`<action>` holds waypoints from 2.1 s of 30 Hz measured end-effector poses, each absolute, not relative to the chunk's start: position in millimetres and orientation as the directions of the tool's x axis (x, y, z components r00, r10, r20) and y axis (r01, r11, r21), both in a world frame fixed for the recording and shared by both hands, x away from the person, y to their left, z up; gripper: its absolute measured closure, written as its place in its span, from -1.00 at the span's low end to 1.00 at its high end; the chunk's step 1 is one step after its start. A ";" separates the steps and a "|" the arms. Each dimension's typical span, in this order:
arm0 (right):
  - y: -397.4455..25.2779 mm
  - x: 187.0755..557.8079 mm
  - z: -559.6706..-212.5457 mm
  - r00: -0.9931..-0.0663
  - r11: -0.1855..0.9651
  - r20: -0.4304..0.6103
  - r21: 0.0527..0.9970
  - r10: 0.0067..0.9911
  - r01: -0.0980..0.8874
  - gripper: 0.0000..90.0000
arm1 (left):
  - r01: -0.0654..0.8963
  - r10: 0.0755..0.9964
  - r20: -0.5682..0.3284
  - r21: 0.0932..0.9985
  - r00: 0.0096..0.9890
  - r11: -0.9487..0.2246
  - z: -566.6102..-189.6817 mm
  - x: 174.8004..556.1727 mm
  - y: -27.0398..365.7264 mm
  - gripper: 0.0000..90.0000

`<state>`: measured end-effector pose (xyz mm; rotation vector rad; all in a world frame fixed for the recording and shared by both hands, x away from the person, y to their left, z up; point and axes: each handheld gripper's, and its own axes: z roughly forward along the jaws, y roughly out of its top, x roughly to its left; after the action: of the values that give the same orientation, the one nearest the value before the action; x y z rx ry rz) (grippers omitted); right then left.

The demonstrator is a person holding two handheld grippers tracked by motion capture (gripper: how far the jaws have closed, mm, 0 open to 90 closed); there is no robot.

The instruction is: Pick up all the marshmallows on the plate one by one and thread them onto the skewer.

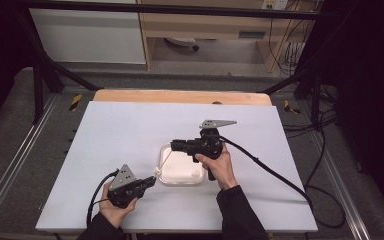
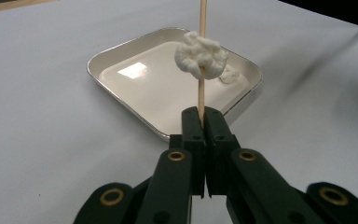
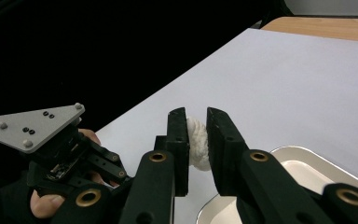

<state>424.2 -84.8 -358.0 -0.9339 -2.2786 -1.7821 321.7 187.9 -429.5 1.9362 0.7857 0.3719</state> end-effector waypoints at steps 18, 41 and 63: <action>-76.5 416.8 -366.8 -0.816 0.097 0.454 0.851 0.358 0.516 0.81 | 0.363 0.678 -0.058 0.876 0.733 -0.318 -428.8 319.8 187.1 0.97; -58.3 410.0 -391.0 -0.812 0.167 0.483 0.816 0.327 0.553 0.81 | 0.351 0.688 -0.046 0.883 0.724 -0.311 -427.1 322.8 179.8 0.97; -76.9 405.6 -378.5 -0.811 0.235 0.324 0.846 0.486 0.479 -0.26 | 0.409 0.705 -0.121 0.876 0.699 -0.256 -431.4 329.4 191.4 0.96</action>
<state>405.6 -76.9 -378.5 -0.9668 -2.4743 -1.6895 329.4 191.4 -431.4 1.8868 0.8685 0.3632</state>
